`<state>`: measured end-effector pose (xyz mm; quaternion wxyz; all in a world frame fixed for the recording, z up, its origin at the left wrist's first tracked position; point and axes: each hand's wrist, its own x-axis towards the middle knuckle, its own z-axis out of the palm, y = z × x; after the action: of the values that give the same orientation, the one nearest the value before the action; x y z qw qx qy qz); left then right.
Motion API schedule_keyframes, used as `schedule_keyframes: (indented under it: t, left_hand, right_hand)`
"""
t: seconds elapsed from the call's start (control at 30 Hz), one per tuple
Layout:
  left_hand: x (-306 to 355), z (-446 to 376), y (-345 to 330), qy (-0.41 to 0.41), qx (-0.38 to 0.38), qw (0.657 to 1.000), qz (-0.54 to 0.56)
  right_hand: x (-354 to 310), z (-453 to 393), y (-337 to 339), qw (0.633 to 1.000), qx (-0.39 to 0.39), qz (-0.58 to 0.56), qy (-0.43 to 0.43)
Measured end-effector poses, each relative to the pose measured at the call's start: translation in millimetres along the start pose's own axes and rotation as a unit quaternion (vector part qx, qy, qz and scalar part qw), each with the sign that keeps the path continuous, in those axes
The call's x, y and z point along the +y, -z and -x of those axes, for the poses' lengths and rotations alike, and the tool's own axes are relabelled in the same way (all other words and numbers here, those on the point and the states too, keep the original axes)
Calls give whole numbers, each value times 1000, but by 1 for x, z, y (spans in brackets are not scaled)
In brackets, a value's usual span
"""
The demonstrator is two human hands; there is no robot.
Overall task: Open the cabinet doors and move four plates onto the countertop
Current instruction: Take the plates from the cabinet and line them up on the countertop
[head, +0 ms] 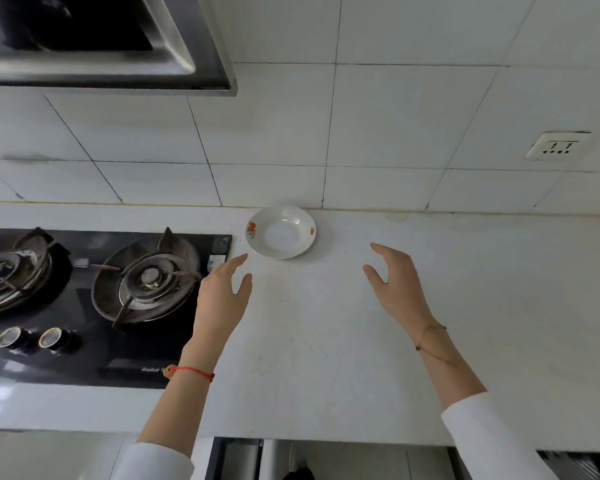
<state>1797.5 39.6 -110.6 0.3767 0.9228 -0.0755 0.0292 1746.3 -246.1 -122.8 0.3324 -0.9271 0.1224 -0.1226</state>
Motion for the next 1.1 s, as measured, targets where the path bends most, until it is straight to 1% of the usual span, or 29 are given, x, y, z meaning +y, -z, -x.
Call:
schedule_keyframes:
  t: [0.23,0.4,0.73,0.9,1.1]
  left_hand:
    - [33,93,5,-17,41,999,6]
    - [55,169,0,-42,59,997,2]
    - [81,311,-6,-10,77,997,23]
    - [79,346,-9,4,77,997,13]
    - [76,353,-15,15,62,998,3]
  right_hand:
    - [11,92,38,1000,6,-7,15]
    - [23,166,69,999,-8,-9,34]
    - [51,291,111,998,-42,-27,26]
    - [61,319,118,998,-49,-27,17]
    - [69,333,121,999,-38,-26,-2]
